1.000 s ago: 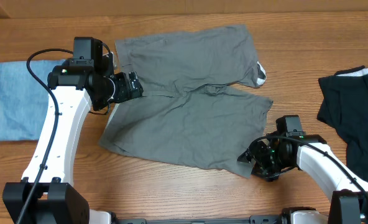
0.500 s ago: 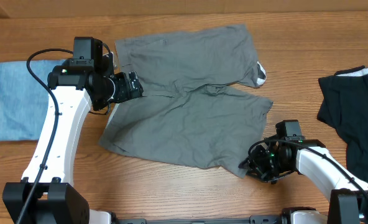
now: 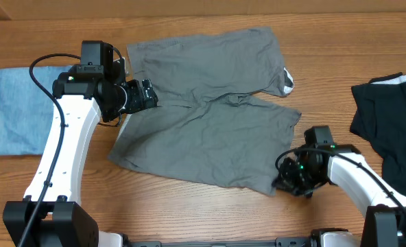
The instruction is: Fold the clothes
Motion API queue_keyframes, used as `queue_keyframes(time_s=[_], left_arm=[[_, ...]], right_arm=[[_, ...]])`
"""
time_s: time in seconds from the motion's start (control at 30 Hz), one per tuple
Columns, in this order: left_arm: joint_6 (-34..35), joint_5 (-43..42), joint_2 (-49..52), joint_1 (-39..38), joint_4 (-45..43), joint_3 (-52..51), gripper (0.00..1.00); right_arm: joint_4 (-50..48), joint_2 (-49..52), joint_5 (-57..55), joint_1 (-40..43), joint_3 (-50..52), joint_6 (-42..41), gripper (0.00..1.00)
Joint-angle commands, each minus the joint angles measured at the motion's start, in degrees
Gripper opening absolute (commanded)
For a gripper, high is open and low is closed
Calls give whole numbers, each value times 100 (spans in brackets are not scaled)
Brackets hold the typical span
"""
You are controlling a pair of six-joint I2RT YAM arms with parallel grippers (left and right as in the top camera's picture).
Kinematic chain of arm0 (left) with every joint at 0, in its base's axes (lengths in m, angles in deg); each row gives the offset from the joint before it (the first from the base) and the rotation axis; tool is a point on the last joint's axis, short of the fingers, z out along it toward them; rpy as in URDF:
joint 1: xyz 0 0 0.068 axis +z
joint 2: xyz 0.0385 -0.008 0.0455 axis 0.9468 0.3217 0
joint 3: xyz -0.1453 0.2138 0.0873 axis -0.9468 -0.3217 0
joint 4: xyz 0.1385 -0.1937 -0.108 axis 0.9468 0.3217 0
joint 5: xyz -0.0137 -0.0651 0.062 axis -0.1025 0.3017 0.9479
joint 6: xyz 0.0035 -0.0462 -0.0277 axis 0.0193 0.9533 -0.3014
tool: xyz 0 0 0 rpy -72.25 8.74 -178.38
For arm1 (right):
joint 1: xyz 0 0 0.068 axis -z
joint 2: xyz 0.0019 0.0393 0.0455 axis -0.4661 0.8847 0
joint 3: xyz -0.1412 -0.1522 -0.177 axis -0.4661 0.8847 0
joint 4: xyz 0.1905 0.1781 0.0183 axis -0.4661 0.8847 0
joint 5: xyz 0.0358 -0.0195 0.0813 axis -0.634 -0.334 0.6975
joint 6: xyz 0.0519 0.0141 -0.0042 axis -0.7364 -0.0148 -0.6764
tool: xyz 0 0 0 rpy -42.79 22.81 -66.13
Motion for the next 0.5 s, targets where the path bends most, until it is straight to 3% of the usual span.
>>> queue_keyframes(time_s=[0.0,0.23,0.3,0.37,0.47], left_arm=[[-4,15,13,-9,-4,-15,100],[-4,15,13,-9,-4,-15,100],[-4,15,13,-9,-4,-15,100],[-4,15,13,-9,-4,-15,100],[-4,15,13,-9,-4,-15,100]], right_arm=[[-83,0,-616,-20,-365,144,13],[-192,2,-614,-22,-354,125,12],[-157,2,-605,-22,-354,120,16],[-79,2,-592,-22,-354,98,37],[70,2,-597,-22,-354,101,51]])
